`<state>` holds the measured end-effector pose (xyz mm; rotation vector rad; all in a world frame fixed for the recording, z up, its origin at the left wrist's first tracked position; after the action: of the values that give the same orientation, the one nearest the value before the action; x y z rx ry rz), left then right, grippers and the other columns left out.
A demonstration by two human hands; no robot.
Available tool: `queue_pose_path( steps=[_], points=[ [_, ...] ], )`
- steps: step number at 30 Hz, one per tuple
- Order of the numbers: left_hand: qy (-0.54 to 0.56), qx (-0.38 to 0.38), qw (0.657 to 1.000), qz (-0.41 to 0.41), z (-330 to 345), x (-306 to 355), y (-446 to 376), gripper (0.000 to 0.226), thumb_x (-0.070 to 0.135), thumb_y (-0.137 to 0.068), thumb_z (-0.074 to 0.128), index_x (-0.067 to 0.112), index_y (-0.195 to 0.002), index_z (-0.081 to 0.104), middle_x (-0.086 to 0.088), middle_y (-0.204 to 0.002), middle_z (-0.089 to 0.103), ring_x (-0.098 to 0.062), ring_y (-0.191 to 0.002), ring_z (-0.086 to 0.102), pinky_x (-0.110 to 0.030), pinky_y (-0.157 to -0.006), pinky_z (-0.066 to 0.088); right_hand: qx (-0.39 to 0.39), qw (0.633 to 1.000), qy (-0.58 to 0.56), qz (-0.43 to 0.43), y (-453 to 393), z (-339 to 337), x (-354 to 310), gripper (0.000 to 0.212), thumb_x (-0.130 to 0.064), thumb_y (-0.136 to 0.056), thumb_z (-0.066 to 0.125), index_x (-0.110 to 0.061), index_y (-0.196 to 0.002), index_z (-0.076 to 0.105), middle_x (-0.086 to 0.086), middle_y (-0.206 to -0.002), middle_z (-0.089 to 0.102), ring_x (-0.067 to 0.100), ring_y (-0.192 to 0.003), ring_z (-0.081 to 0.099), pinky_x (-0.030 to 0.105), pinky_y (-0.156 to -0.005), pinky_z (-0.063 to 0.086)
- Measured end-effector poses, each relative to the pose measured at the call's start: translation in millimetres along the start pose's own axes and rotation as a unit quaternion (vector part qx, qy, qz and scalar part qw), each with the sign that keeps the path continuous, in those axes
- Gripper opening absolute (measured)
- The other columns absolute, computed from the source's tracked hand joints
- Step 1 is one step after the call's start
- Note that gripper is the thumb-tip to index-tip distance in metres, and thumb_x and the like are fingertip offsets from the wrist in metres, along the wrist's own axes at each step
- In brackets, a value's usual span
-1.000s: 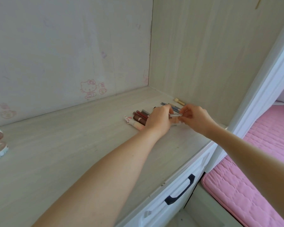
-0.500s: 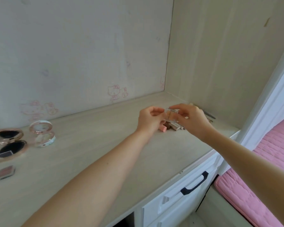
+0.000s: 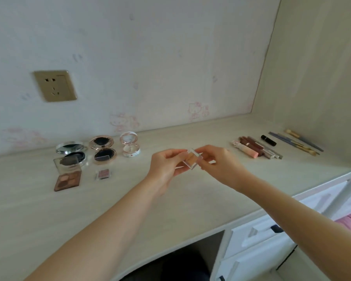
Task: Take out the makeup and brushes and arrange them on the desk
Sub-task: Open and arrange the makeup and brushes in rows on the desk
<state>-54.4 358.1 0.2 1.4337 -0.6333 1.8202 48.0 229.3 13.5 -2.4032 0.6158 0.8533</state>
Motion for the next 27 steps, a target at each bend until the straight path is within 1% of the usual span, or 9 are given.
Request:
queue_pose_path(
  steps=[3,6,9,12,14,16,20,23,27],
  points=[
    [0.009,0.023,1.0,-0.01,-37.1,-1.4,16.7,0.005,0.003,-0.085,0.067,0.002,-0.087,0.071,-0.012,-0.08,0.074,-0.023,-0.072,0.072,-0.025,-0.06,0.055,-0.034,0.999,0.024,-0.034,2.0,30.0,-20.4,0.022,-0.022,-0.088,0.06,-0.028,-0.109,0.064,-0.017,-0.091,0.064,-0.004,-0.083,0.061,0.003,-0.069,0.044],
    [0.003,0.041,0.999,-0.019,-69.2,0.1,30.6,0.009,0.004,-0.084,0.068,-0.001,-0.091,0.071,-0.015,-0.086,0.074,-0.026,-0.075,0.072,-0.026,-0.062,0.056,-0.069,0.995,0.042,-0.066,4.4,56.2,-40.2,0.042,-0.016,-0.085,0.064,-0.021,-0.126,0.055,-0.009,-0.108,0.058,0.003,-0.089,0.059,0.004,-0.071,0.047],
    [-0.008,0.044,0.999,-0.028,-96.5,3.3,43.1,0.012,0.006,-0.084,0.069,-0.001,-0.094,0.071,-0.015,-0.088,0.074,-0.024,-0.076,0.072,-0.025,-0.062,0.056,-0.095,0.989,0.044,-0.105,6.1,77.1,-58.0,0.051,-0.016,-0.085,0.067,-0.02,-0.133,0.05,-0.007,-0.116,0.053,0.005,-0.096,0.059,0.009,-0.074,0.049],
    [-0.018,0.059,0.998,-0.034,-120.3,5.8,53.5,0.015,0.008,-0.082,0.071,0.0,-0.095,0.071,-0.015,-0.089,0.074,-0.022,-0.075,0.072,-0.025,-0.061,0.055,-0.117,0.984,0.046,-0.129,5.4,94.5,-71.4,0.05,-0.021,-0.084,0.07,-0.019,-0.131,0.053,-0.005,-0.115,0.053,0.006,-0.097,0.058,0.018,-0.078,0.053],
    [-0.01,0.073,0.997,-0.038,-133.9,6.7,58.8,0.016,0.009,-0.081,0.072,0.0,-0.094,0.071,-0.016,-0.089,0.073,-0.021,-0.073,0.071,-0.026,-0.062,0.056,-0.126,0.982,0.042,-0.135,4.3,105.1,-77.4,0.048,-0.024,-0.084,0.071,-0.018,-0.128,0.055,-0.005,-0.113,0.054,0.006,-0.097,0.058,0.019,-0.079,0.053],
    [0.025,0.081,0.995,-0.045,-144.5,6.9,63.3,0.018,0.012,-0.083,0.071,-0.001,-0.094,0.07,-0.017,-0.089,0.073,-0.022,-0.074,0.072,-0.026,-0.063,0.057,-0.125,0.982,0.033,-0.14,3.9,114.1,-82.3,0.045,-0.027,-0.084,0.07,-0.018,-0.126,0.056,-0.005,-0.112,0.054,0.006,-0.096,0.058,0.02,-0.078,0.053],
    [0.128,0.051,0.989,-0.05,-156.7,6.2,69.9,0.022,0.015,-0.091,0.06,-0.002,-0.101,0.069,-0.018,-0.102,0.072,-0.022,-0.088,0.071,-0.028,-0.071,0.058,-0.095,0.985,0.003,-0.142,3.6,126.0,-91.9,0.042,-0.031,-0.087,0.067,-0.016,-0.125,0.058,-0.004,-0.108,0.056,0.005,-0.095,0.059,0.018,-0.077,0.052],
    [0.167,0.019,0.985,-0.047,-160.4,5.4,72.9,0.024,0.02,-0.085,0.064,0.004,-0.099,0.073,-0.018,-0.108,0.07,-0.029,-0.098,0.068,-0.032,-0.077,0.057,-0.075,0.986,-0.009,-0.149,4.7,132.1,-96.9,0.039,-0.031,-0.088,0.065,-0.016,-0.123,0.059,-0.006,-0.107,0.056,0.003,-0.096,0.056,0.015,-0.078,0.05],
    [0.22,-0.021,0.974,-0.057,-161.4,4.7,74.3,0.039,0.022,-0.081,0.069,0.001,-0.113,0.066,-0.022,-0.118,0.064,-0.042,-0.11,0.061,-0.04,-0.083,0.055,-0.056,0.987,-0.011,-0.153,8.1,137.4,-100.4,0.037,-0.034,-0.09,0.061,-0.019,-0.123,0.058,-0.009,-0.109,0.053,0.003,-0.101,0.052,0.022,-0.083,0.049]
  ],
)
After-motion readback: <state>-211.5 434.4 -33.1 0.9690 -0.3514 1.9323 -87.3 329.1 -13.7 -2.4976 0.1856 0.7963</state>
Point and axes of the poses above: each hand's wrist, its own y-axis away from the middle knuckle, its own z-axis out of the palm, x = y × z, the point moved 2 cm from there along -y, towards the middle knuckle
